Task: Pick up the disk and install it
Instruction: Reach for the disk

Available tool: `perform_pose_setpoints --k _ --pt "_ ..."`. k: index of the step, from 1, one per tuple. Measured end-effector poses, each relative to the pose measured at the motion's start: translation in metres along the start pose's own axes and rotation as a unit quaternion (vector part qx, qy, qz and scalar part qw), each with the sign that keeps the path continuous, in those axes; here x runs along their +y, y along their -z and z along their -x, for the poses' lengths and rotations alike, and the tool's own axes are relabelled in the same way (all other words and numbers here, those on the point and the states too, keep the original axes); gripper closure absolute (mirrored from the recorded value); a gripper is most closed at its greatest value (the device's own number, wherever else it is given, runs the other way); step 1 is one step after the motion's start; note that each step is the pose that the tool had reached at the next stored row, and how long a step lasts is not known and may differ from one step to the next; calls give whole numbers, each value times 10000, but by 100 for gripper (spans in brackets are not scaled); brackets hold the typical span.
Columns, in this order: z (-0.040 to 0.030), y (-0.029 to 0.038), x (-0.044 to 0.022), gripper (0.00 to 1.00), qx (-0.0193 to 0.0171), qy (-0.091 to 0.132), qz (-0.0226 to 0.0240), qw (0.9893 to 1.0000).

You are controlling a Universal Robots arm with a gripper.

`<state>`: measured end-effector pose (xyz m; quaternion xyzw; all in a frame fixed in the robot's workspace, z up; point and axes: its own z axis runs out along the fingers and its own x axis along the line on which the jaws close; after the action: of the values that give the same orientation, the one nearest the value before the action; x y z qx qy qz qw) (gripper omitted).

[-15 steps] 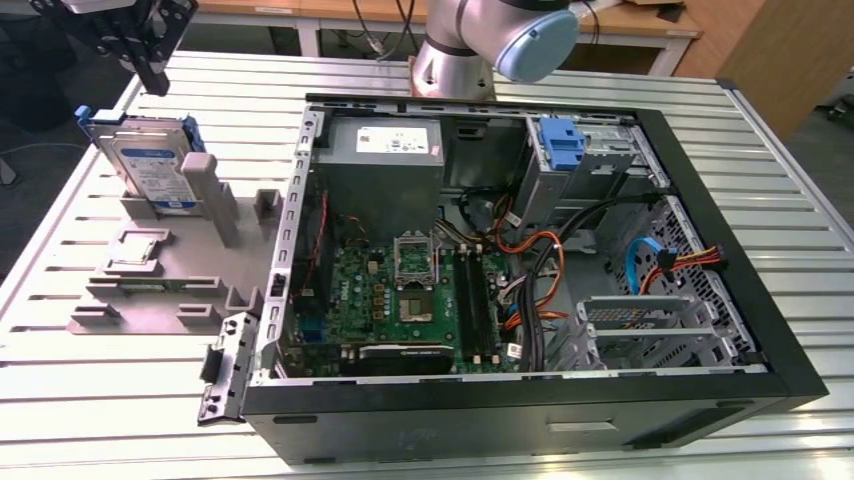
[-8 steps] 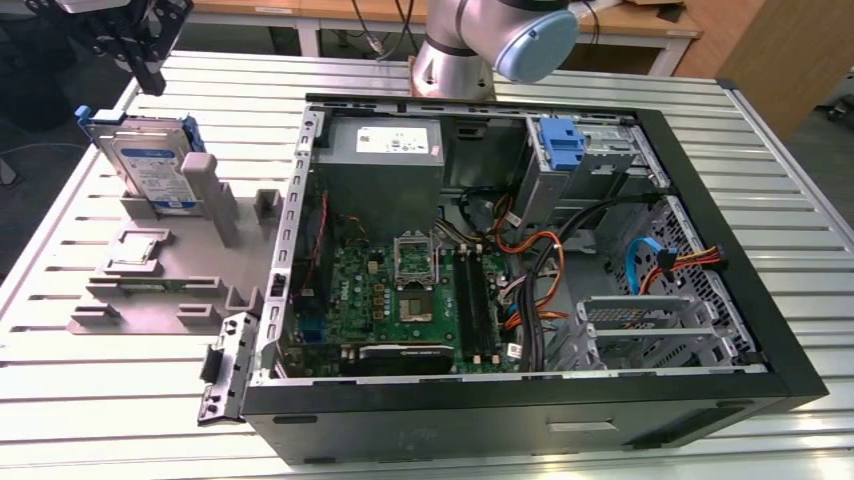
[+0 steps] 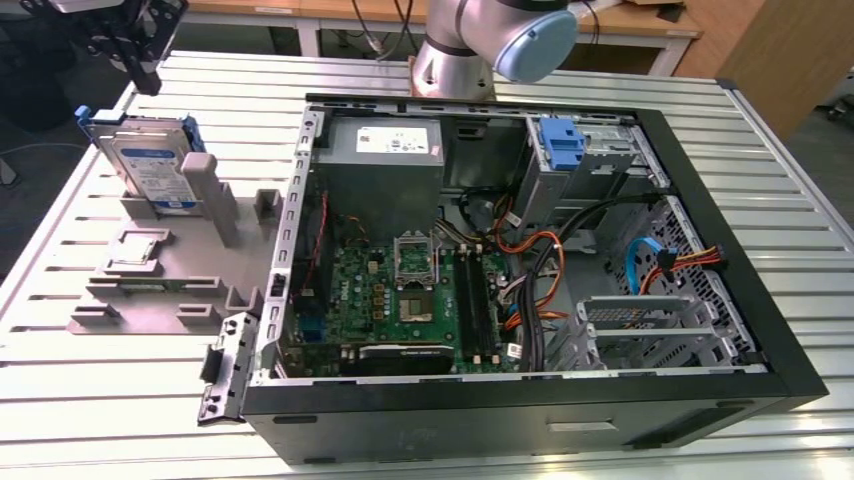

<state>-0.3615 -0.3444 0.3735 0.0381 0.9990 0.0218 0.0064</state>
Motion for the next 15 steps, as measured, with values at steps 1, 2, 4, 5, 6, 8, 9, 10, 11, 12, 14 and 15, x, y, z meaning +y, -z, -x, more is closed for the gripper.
perform_pose_setpoints --k 1,2,4,5,6,8,9,10,11,12,14,15 --pt "-10 0 -1 90 0 0 0 10000" --pt "-21 0 -2 90 0 0 0 10000" --pt "-44 0 -3 90 0 0 0 10000" --pt "-59 0 -5 90 0 0 0 10000" --pt "-72 0 -5 90 0 0 0 10000" --pt "-96 -1 -7 90 0 0 0 10000" --pt "-107 -1 -8 90 0 0 0 10000" --pt "-119 -2 -9 90 0 0 0 10000" --pt "-129 -2 -10 90 0 0 0 10000" --pt "-140 -3 -11 90 0 0 0 10000" --pt "-160 -5 -12 90 0 0 0 10000" --pt "-171 -6 -13 90 0 0 0 10000"
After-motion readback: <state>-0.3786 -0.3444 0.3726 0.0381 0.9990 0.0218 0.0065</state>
